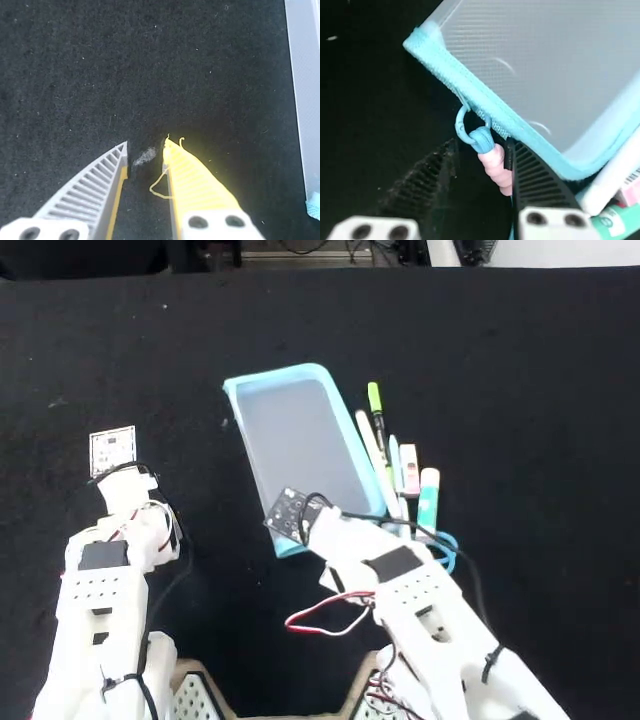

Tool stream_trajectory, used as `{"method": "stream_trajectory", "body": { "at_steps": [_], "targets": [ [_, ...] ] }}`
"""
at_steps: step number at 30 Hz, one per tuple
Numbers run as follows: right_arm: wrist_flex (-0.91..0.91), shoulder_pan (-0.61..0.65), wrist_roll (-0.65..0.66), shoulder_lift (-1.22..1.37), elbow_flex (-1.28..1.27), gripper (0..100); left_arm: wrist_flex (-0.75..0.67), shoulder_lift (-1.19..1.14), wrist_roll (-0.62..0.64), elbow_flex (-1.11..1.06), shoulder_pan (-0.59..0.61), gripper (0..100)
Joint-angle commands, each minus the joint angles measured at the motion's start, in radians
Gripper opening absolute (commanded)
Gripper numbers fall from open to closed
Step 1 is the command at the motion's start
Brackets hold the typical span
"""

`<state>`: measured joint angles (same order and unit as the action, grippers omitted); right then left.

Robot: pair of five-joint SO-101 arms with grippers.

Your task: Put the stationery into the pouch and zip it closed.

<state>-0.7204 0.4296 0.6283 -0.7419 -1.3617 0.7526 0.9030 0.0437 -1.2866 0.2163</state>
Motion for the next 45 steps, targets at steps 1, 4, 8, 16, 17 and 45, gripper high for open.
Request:
{"method": "stream_trajectory", "body": {
  "at_steps": [1,4,8,16,17,45],
  "targets": [
    [0.037,0.006,0.009,0.036,0.027,16.3,0.0,0.002,-0.009,0.051,-0.001,12],
    [0.006,0.005,0.009,0.045,0.03,13.2,0.0,0.0,-0.009,0.051,-0.001,12],
    [-0.043,-0.005,0.04,0.027,0.028,1.0,0.002,0.0,-0.009,0.051,-0.001,12],
    [-0.196,-0.193,0.052,-0.101,0.099,1.5,0.0,0.002,-0.009,0.051,-0.001,12],
    [-0.229,-0.198,0.052,-0.113,0.105,1.6,-0.002,0.002,-0.009,0.051,-0.001,12],
    [-0.089,0.009,0.109,-0.122,-0.041,15.5,0.002,0.0,-0.009,0.051,-0.001,12]
  ]
}}
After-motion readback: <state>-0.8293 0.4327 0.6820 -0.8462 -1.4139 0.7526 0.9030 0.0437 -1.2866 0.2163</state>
